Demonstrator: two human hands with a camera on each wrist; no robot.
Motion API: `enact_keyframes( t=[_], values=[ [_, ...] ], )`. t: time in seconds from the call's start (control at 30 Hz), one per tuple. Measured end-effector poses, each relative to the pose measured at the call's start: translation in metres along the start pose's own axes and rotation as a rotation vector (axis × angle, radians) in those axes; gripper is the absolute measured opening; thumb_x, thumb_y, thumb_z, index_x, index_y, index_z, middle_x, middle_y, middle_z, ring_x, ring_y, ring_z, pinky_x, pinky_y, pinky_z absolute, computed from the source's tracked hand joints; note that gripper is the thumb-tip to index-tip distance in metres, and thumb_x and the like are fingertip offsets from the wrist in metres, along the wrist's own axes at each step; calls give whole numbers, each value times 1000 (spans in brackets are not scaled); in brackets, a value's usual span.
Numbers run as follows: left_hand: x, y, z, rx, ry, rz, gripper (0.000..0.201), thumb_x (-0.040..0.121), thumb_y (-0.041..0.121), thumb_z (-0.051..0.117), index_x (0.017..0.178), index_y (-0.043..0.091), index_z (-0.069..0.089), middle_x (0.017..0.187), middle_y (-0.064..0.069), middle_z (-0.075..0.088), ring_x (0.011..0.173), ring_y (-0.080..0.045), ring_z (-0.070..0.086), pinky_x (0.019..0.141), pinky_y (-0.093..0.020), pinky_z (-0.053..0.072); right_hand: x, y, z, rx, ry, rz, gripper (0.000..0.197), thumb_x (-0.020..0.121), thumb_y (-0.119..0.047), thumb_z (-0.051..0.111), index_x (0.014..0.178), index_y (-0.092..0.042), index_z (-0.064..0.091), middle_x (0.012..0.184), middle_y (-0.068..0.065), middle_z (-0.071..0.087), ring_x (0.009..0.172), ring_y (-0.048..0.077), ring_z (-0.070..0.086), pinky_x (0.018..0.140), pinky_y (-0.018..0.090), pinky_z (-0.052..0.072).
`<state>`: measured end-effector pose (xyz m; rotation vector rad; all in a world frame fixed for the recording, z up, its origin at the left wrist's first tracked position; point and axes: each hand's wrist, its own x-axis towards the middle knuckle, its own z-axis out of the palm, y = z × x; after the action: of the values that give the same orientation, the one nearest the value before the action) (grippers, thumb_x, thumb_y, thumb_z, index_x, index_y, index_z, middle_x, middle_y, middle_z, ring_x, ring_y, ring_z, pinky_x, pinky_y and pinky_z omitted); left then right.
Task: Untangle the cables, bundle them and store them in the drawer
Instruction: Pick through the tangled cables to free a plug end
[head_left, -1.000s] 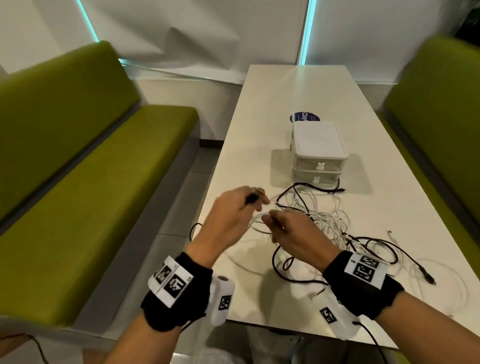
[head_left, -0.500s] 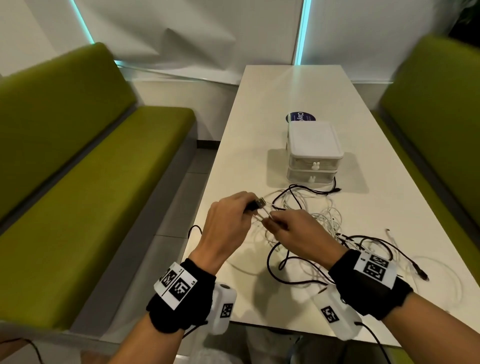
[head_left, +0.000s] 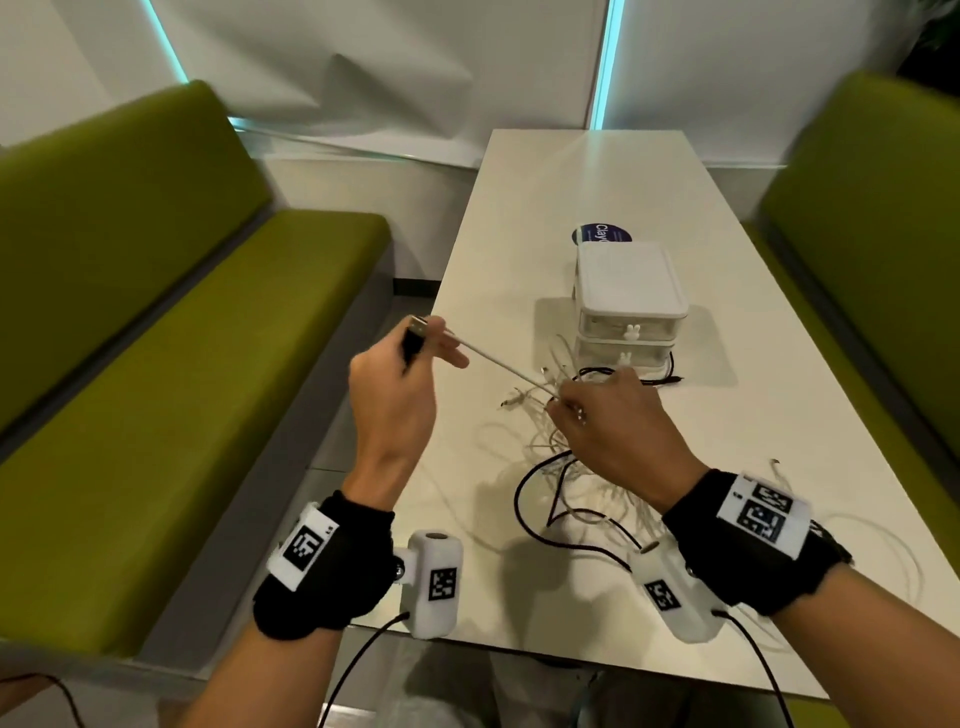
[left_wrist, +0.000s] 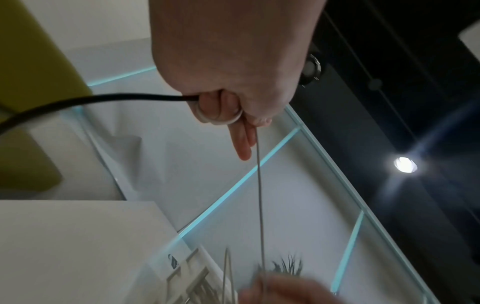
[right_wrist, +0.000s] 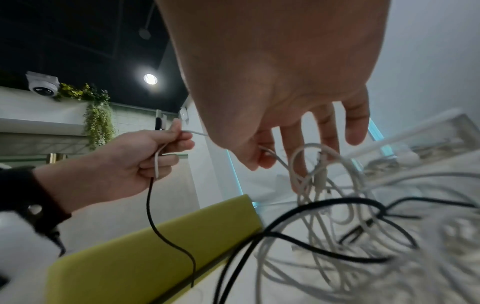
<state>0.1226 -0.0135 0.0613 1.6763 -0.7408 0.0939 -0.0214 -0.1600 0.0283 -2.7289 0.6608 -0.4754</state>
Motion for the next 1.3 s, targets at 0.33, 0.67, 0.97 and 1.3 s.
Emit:
enact_keyframes(
  t=[0.33,0.67,0.97,1.3],
  values=[
    [7,-45,-17,268,27,-204,34,103,37,37,93,27,68,89,11,70,80,-9,62,72,-35,48,-18,7,-2,-157,64,-53,30,91,-27,67,67,-9,66,52,-10,20,70,36,53,62,37,38],
    [-34,14,42,447,-480,528,50,81,16,36,125,20,60,118,3,64,114,-16,47,90,-38,41,-11,-19,7,39,-217,-40,39,96,-25,33,93,-6,67,88,20,69,84,40,65,66,37,44],
    [-50,-37,45,602,-630,283,20,85,8,45,96,14,60,88,0,64,87,-19,46,75,-41,44,-25,3,10,108,-190,40,28,99,-36,48,76,-21,53,69,1,64,69,25,59,59,35,39],
    [7,2,13,85,-108,-35,31,101,26,44,73,31,54,87,-3,59,75,-15,52,67,-31,39,-21,21,21,242,-239,134,37,101,-44,40,66,-33,44,60,-11,55,60,5,51,63,31,41]
  ],
)
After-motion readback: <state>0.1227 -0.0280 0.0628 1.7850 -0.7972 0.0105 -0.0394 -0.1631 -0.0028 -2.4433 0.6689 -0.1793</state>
